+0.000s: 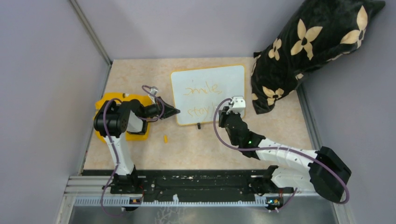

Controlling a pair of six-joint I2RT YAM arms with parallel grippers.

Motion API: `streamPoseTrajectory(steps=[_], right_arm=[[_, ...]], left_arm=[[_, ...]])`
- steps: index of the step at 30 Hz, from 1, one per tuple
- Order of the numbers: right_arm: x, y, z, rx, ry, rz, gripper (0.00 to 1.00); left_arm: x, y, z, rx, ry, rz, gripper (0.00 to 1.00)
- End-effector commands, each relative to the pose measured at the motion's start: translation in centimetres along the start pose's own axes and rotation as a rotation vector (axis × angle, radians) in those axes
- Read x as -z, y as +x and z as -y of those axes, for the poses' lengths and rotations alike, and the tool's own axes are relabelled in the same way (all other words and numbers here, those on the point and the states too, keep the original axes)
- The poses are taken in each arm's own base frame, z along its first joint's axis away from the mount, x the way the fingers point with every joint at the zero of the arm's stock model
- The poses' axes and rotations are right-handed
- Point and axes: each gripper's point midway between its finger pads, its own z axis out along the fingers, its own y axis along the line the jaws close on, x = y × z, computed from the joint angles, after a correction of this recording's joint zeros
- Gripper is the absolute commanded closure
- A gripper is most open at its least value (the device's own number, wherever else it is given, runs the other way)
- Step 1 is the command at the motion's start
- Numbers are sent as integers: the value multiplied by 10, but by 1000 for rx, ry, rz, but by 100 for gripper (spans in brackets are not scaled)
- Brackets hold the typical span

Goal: Write a sentence on the whiteboard

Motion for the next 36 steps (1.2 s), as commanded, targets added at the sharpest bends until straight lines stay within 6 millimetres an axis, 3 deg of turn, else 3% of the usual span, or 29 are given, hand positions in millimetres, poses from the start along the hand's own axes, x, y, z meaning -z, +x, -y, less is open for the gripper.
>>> streamPoseTrajectory(steps=[1,13,28,36], right_arm=[[-8,-27,-10,-37,-7,59,100],[-11,-18,-2,-19,30,36,100],[-19,-10,-13,-17,-7,12,100],[-17,4,-15,-25,-29,-31,100]], left_arm=[[-3,-8,-5,-55,-9,23,100],[-3,-7,-4,-55,-8,22,100],[-3,-7,-4,-54,-8,22,100],[-3,-8,-5,-54,-9,23,100]])
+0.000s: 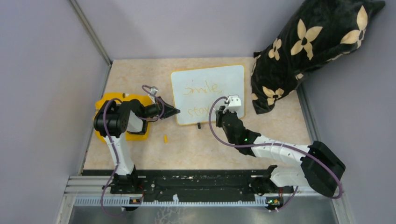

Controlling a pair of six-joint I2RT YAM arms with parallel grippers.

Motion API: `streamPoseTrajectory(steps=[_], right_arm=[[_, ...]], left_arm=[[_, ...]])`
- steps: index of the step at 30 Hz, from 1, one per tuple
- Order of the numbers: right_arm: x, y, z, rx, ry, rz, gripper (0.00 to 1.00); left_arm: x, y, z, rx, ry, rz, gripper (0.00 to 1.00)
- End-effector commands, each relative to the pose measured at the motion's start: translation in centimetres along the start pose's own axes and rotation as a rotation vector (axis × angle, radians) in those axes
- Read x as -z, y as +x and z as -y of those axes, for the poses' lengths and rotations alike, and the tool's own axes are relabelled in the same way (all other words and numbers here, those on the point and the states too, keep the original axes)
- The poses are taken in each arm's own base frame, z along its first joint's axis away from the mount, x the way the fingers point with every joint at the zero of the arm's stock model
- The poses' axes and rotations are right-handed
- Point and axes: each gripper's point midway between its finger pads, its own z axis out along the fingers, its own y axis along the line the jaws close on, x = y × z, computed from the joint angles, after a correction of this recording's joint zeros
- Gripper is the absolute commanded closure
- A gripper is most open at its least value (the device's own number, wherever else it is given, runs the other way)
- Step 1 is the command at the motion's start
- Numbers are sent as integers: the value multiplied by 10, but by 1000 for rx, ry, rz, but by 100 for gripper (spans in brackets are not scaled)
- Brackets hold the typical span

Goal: Write a sentence on the whiteboard

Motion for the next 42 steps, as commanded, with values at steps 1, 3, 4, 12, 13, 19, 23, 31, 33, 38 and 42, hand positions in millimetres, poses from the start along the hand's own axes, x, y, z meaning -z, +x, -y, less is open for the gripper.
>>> streamPoseTrajectory(steps=[1,3,4,12,13,19,23,31,33,38,42], right_arm=[[-4,-11,-8,-47,-20,15,100],[-3,-8,-5,-44,-9,8,100],[-3,-7,-3,-45,-3,3,100],[3,-6,20,-34,85,8,100],[4,-6,23,-34,94,8,100],[6,-6,36,-33,140,1,100],[11,-13,33,-48,103,23,100],[20,-41,24,-86,39,105,100],[18,-43,23,-89,37,110,100],[13,-44,17,-87,28,107,100],[8,-44,14,-89,27,106,100]], left_arm=[[-3,-7,-4,-53,-8,22,100],[-3,-7,-4,-55,-7,22,100],[-3,-7,-4,-53,-7,21,100],[-3,-7,-4,-53,-7,22,100],[-3,-7,-4,-53,-7,22,100],[-3,-7,-4,-54,-7,21,100],[-3,-7,-4,-52,-7,22,100],[-3,-7,-4,-50,-8,21,100],[-3,-7,-4,-51,-8,22,100],[-3,-7,-4,-50,-7,21,100],[-3,-7,-4,-51,-6,21,100]])
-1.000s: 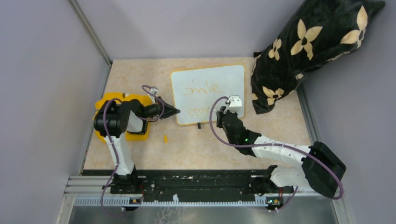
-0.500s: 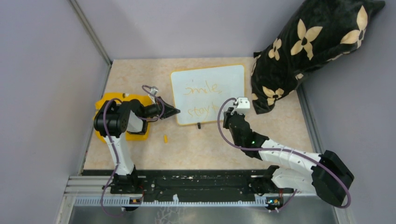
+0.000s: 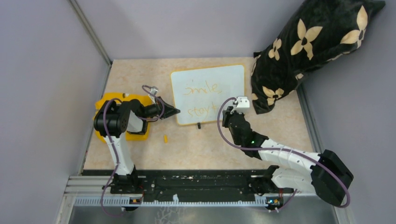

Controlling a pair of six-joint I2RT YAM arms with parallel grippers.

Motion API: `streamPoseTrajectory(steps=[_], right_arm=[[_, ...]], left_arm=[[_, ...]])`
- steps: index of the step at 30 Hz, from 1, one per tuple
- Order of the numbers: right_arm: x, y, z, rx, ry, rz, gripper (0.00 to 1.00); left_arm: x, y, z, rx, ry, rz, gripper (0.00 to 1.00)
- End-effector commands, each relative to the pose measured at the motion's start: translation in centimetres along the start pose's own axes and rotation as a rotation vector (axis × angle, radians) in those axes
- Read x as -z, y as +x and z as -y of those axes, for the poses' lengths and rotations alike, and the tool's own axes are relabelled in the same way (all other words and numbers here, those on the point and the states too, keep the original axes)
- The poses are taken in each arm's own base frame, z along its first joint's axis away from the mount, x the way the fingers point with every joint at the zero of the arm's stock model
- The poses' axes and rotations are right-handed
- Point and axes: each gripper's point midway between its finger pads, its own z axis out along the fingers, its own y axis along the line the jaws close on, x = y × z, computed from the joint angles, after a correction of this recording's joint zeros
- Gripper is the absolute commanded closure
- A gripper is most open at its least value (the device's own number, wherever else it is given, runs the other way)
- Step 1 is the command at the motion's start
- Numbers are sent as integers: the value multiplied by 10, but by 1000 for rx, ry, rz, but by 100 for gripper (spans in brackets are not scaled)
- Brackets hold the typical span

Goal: Write a sentence on the whiteboard

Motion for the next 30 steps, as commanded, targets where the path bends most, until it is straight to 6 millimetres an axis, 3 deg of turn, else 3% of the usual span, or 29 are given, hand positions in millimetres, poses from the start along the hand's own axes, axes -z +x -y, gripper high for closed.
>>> streamPoseTrajectory(steps=[1,12,30], right_arm=[[-8,-30,-14,-50,-24,68,100],[-15,-17,-8,-47,-6,39,100],[-3,20,8,-41,6,-52,100]], left_arm=[[-3,-6,-4,-51,-7,21,100],[-3,-7,-4,-50,-7,20,100],[-3,-7,-4,-50,-7,21,100]])
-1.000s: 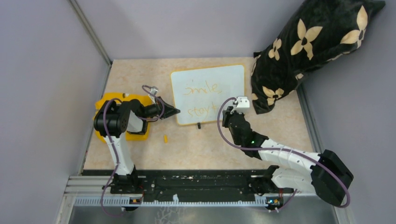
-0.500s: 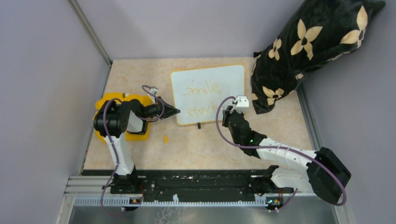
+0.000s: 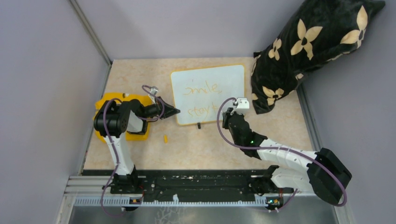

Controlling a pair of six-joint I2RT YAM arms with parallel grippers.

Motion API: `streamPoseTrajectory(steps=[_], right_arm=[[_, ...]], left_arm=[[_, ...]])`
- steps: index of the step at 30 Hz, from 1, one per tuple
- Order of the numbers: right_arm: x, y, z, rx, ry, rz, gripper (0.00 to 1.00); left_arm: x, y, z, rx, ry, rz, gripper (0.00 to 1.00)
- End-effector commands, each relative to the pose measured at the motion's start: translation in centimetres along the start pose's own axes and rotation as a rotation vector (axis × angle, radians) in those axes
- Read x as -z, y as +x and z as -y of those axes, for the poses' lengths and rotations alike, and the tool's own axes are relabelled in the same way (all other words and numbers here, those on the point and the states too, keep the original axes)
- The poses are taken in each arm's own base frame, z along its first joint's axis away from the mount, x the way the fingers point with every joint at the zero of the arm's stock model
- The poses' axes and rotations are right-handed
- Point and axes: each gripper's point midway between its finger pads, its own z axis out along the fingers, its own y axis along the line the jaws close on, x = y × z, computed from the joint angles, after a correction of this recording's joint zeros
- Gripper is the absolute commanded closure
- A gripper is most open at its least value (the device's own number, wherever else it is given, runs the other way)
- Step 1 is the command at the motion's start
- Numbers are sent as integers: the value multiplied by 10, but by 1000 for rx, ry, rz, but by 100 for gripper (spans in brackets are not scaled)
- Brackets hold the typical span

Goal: Write a sentence on the whiteboard

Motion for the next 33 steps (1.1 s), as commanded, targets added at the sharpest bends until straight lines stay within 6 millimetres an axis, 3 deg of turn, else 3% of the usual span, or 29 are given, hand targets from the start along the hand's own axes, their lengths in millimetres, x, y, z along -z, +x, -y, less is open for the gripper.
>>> streamPoseTrajectory(steps=[1,7,17,33], right_arm=[[4,3,4,-31,-3,-11,100],[7,-1,4,-48,-10,-4,100],[12,-42,0,-80,-7,99,100],[-3,-49,-3,-95,6,120,100]], left_arm=[[-3,-7,-4,-49,-8,21,100],[-3,-7,-4,-49,-8,21,100],[-4,-6,-4,-49,-6,18,100],[-3,-7,-4,-50,-7,19,100]])
